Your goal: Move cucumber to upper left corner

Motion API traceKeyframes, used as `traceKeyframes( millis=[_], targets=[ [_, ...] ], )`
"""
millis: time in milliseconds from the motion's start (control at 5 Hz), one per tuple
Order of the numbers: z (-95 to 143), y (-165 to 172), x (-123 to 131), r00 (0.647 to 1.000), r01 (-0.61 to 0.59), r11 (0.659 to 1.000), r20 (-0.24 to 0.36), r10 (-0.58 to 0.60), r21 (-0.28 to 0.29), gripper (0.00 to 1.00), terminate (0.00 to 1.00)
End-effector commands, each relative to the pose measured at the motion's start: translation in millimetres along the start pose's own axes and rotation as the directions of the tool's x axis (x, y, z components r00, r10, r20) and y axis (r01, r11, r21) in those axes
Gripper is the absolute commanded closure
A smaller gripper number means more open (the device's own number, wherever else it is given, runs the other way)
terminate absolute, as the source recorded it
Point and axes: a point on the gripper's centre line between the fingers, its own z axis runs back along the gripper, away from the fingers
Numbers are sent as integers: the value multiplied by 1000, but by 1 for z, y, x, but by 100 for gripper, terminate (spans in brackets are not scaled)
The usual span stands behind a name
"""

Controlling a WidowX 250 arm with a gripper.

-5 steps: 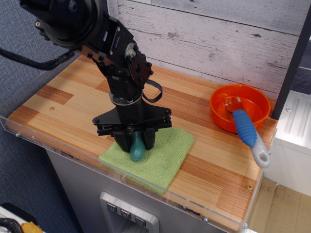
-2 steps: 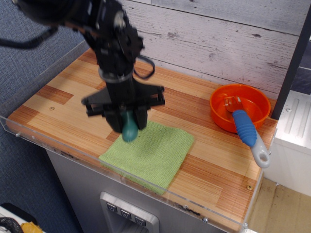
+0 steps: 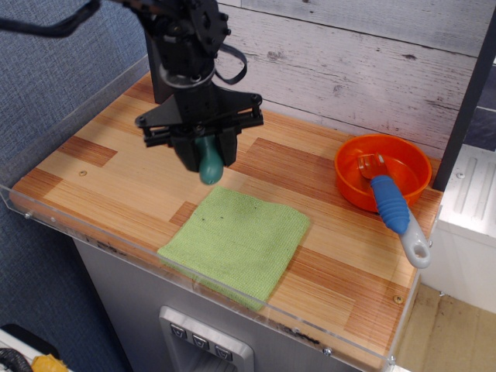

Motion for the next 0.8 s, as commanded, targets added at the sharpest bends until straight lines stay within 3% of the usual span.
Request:
traceKeyframes(
  millis=[0,200,600],
  targets=[
    [-14,-9,60,994,108,992,34,-105,-69,100,0],
    [-34,-12,85,978,208,970,34,-205,-125,100,0],
    [-59,-3,101,967,253,959,4,-254,-126,100,0]
  ],
)
